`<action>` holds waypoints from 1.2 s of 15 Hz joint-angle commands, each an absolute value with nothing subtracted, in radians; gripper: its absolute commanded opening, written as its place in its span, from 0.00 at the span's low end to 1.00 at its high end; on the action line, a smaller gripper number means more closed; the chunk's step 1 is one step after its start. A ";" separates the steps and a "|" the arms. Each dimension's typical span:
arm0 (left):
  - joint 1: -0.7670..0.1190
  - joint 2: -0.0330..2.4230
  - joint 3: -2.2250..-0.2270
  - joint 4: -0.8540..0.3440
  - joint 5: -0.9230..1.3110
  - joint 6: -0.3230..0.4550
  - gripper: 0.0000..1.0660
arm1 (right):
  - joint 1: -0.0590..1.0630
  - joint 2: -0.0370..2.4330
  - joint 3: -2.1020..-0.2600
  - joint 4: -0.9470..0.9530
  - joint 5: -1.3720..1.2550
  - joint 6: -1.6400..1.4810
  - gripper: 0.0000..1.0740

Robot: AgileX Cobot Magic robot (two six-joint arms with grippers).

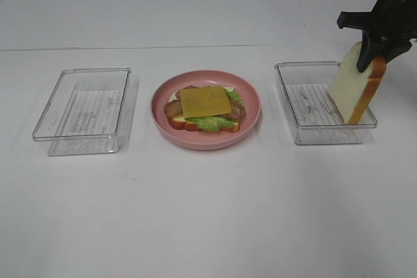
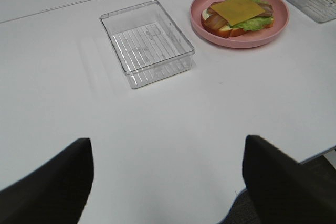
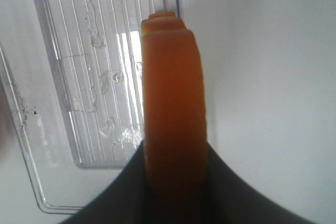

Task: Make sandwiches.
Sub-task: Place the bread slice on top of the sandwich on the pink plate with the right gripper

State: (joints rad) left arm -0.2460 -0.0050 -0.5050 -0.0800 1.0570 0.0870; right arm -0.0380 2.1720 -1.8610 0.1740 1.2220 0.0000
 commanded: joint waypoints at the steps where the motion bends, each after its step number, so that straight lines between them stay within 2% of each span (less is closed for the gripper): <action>1: -0.244 -0.028 -0.500 -0.084 1.047 0.087 0.70 | -0.046 2.114 -1.858 0.195 1.242 -0.012 0.00; 3: -0.244 -0.028 -0.500 -0.084 1.047 0.087 0.70 | -0.045 2.046 -1.858 0.253 1.243 -0.012 0.00; 4: -0.244 -0.028 -0.500 -0.084 1.047 0.087 0.70 | -0.044 1.987 -1.858 0.356 1.264 -0.013 0.00; 7: -0.244 -0.028 -0.500 -0.084 1.047 0.087 0.70 | -0.017 1.944 -1.854 0.495 1.279 -0.013 0.00; 11: -0.244 -0.028 -0.500 -0.084 1.047 0.087 0.70 | 0.102 1.937 -1.801 0.647 1.179 -0.023 0.00; 13: -0.244 -0.028 -0.500 -0.084 1.047 0.087 0.70 | 0.222 1.937 -1.682 0.784 0.964 -0.068 0.00; 16: -0.244 -0.028 -0.500 -0.084 1.047 0.087 0.70 | 0.259 1.941 -1.556 0.908 0.810 -0.100 0.00; 18: -0.244 -0.028 -0.500 -0.084 1.047 0.087 0.70 | 0.258 1.970 -1.479 1.066 0.768 -0.195 0.00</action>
State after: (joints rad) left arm -0.2460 -0.0050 -0.5050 -0.0800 1.0570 0.0870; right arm 0.2570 1.9700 -1.4880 1.0280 0.7940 -0.1650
